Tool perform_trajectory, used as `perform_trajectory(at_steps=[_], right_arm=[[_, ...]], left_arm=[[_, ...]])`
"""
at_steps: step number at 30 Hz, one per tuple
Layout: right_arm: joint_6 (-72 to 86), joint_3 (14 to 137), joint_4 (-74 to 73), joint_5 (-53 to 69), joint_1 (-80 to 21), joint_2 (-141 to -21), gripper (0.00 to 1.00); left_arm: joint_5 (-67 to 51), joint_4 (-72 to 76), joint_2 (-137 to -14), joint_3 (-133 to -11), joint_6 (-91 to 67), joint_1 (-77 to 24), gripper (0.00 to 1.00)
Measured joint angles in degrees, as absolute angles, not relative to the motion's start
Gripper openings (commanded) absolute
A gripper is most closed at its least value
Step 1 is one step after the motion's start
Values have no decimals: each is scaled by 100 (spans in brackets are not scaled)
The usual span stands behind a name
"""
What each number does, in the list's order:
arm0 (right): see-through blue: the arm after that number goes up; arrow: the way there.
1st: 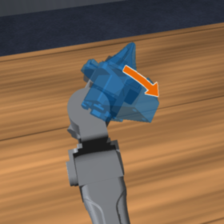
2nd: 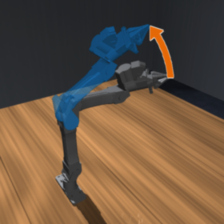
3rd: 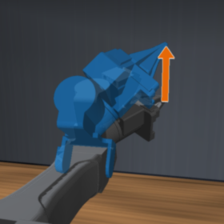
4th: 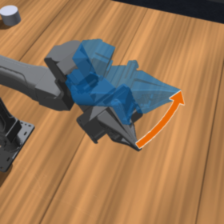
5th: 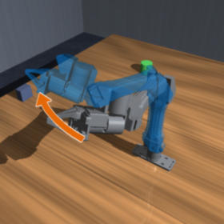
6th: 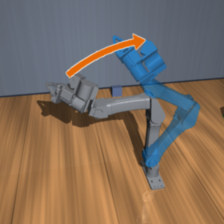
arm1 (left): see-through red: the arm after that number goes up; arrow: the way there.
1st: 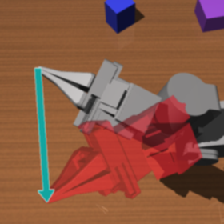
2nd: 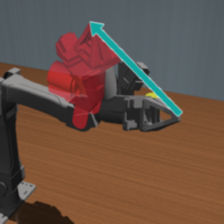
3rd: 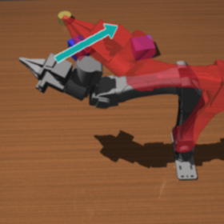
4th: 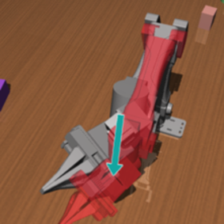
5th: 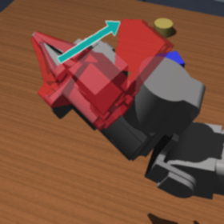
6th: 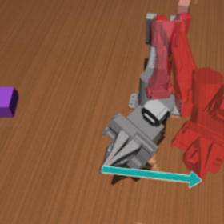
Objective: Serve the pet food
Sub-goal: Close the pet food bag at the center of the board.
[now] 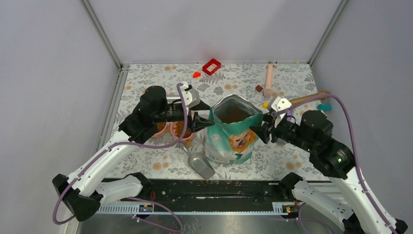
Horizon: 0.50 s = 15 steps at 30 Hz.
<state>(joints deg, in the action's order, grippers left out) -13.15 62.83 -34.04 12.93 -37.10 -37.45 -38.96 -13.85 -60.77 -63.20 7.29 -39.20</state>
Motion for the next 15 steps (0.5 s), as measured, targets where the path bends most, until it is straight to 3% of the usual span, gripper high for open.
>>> perform_trajectory(at_steps=[7, 15], right_arm=[[-1321, 6370, -3420, 1293, -3710, -4281, 53], [-1144, 6313, -3378, 1208, -3710, -4283, 46]], left_arm=[[-4023, -1824, -6080, -6884, 1691, -3785, 82], [-4971, -3603, -7384, -8241, 3214, -3555, 85]])
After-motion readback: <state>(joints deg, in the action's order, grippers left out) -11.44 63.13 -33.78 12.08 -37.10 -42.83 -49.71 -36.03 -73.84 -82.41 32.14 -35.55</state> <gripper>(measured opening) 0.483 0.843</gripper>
